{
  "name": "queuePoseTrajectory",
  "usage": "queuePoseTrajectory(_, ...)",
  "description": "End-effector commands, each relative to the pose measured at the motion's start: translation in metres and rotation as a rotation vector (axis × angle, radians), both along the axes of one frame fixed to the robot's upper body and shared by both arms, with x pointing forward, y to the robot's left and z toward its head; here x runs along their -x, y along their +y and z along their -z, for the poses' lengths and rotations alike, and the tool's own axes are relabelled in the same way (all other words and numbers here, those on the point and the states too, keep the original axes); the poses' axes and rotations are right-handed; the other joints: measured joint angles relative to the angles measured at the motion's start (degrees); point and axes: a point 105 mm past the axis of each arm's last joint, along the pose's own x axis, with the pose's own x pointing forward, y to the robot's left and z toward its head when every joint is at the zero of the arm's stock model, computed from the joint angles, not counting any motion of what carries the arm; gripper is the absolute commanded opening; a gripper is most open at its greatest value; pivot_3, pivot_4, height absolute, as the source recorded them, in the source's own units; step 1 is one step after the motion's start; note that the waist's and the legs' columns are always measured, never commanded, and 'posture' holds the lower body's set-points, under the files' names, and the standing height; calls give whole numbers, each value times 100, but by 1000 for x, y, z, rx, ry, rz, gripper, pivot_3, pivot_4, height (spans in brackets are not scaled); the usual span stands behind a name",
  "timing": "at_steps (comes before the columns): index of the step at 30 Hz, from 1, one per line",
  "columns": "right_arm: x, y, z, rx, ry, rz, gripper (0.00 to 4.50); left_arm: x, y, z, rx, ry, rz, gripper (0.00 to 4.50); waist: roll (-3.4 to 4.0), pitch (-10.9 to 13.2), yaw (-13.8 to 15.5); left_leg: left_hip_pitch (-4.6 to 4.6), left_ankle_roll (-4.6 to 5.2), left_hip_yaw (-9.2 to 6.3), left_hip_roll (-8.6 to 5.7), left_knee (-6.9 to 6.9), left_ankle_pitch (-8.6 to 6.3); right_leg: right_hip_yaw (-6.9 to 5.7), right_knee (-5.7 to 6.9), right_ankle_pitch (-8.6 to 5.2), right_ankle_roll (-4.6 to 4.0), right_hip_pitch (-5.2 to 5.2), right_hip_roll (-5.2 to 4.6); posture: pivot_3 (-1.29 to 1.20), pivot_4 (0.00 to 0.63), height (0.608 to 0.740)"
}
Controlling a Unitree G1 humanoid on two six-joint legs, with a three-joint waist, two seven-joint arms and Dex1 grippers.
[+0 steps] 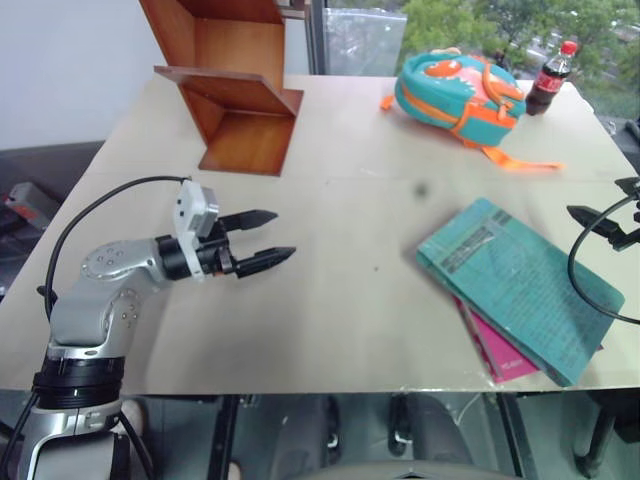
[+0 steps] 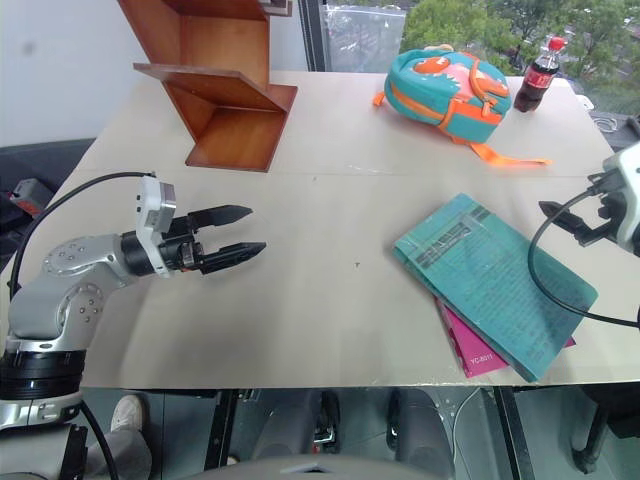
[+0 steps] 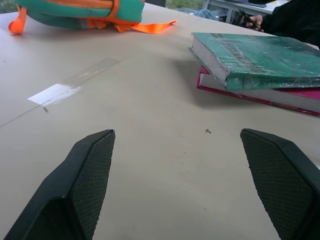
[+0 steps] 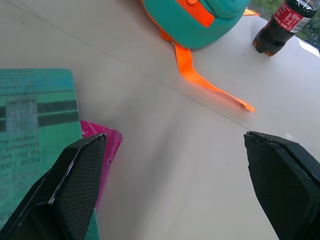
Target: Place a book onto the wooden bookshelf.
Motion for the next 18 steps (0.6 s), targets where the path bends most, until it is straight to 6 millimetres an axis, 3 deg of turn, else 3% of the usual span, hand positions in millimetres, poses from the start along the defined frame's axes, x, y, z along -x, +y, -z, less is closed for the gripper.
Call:
queuePoseTrajectory(1,6,0,-18,19,-55,-10,4500,1,-7,-17,9,-63,45,4207,0,0,3,0,0,0,0,0,0,0,0,0,0,0,0,0,150,740)
queuePoseTrajectory(5,12,6,-15,-6,-34,-28,3256,2,-27,-26,58,-90,124,4237,0,0,23,-2,0,-5,-2,0,0,-5,0,0,0,2,-2,0,150,740)
queuePoseTrajectory(11,28,-5,-5,88,29,11,285,14,-45,-31,81,-104,246,4237,0,0,5,-1,0,-1,-2,0,0,0,0,1,-1,0,2,0,150,740)
queuePoseTrajectory(12,36,-14,0,129,66,40,50,20,-48,-30,76,-101,288,4237,0,0,22,-1,0,-2,-2,0,0,-1,0,1,0,0,2,0,150,740)
queuePoseTrajectory(18,104,-42,28,192,338,132,50,37,-58,-29,64,-100,418,4237,2,-1,69,1,0,-8,-5,0,-1,-3,-5,-3,5,8,1,0,150,740)
